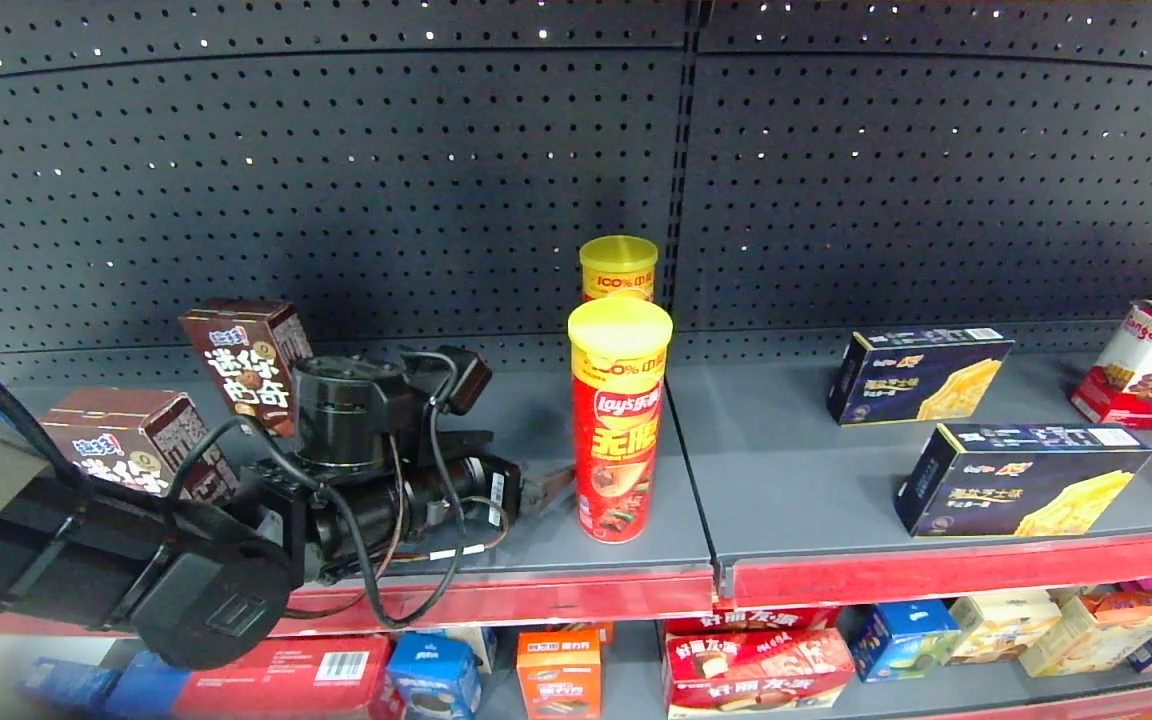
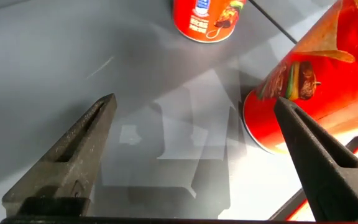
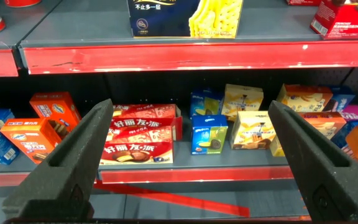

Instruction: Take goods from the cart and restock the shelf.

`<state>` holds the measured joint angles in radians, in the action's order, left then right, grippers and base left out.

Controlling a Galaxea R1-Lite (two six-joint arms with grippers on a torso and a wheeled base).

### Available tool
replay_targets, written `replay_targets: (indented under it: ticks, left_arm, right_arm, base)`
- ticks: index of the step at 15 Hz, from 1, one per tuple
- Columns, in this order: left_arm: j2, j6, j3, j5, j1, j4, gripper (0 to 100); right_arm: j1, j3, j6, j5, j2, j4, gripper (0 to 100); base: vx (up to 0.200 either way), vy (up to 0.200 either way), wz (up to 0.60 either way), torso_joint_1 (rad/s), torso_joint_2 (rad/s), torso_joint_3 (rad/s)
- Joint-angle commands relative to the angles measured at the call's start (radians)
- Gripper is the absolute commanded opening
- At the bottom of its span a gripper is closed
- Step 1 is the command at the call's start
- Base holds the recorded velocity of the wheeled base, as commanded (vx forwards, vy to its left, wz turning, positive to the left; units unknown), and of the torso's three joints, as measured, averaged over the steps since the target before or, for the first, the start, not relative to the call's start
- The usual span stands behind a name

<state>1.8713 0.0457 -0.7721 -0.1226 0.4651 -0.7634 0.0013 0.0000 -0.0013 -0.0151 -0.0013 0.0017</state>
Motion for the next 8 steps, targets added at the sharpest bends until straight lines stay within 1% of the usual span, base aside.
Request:
replay_targets:
  ticks: [1,8]
  left_arm:
    - [0.003,0.0,-0.001,0.0,0.009,-0.001,100]
    - [0.016,0.005,-0.001,0.0,0.01,-0.001,100]
  right_arm:
    - [0.0,0.0,0.0,0.0,0.001,0.0,100]
    - [0.0,0.0,0.0,0.0,0.001,0.0,100]
  base:
    - [0.0,0.0,0.0,0.0,0.0,0.0]
    - [0.0,0.0,0.0,0.0,0.0,0.0]
